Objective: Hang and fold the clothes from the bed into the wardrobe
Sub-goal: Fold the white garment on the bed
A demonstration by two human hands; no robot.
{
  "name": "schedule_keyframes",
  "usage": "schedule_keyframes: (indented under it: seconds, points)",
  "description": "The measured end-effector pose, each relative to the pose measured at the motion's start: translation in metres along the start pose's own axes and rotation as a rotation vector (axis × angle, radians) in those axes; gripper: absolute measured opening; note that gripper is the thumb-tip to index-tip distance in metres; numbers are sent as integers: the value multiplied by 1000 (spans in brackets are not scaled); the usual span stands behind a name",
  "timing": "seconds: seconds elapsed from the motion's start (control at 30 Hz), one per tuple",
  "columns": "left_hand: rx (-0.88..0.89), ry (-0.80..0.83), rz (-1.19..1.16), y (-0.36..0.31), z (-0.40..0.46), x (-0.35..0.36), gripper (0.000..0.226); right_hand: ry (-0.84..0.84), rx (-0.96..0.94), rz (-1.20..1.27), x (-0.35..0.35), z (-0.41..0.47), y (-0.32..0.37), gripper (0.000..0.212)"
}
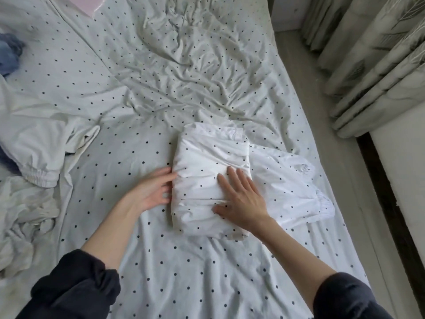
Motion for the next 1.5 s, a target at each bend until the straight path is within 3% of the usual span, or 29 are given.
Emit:
schedule_keyframes:
  seconds: [0.1, 0.27, 0.63, 0.8, 1.03, 1.17, 1.23, 1.3, 1.4, 1.5]
  points:
    - [96, -45, 86, -2, 3, 2, 35, 23, -8, 22, -1, -1, 0, 79]
    - [345, -104, 185, -18, -23, 1, 31, 74, -11, 110, -7, -7, 15, 76]
    - [401, -234, 294, -65, -125, -82, 31, 224, -172, 376, 1, 8, 131, 79]
    - [395, -238, 319, -71, -129, -57, 34, 262, -111, 693, -4, 2, 118, 76]
    - [447, -35, 350, -84, -104, 73, 39, -68, 245, 1428, -58, -44, 10, 27]
    - [476, 22, 470, -73, -75, 149, 42, -208, 356, 1636, -77, -64, -39, 26]
    - [418, 100, 433, -59, -60, 176, 47, -231, 391, 1598, -77, -70, -53, 25]
    - [434, 123, 539, -47, -47, 182, 51, -258, 408, 1411, -72, -71, -62, 27]
    - [663, -21, 766, -43, -48, 156, 44, -404, 340, 804, -68, -71, -69, 35]
    - [873, -160, 1073, -29, -52, 115, 46, -508, 79, 297, -66, -64, -37, 41]
Point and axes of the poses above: each hand's wrist, its own z-axis towards the middle knuckle, its own x-axis out of the palm, y = z × x, the point moved 6 cm from there along z, towards the middle knuckle, and after that the axes turned 7 degrees about z, right-handed, at the moved point
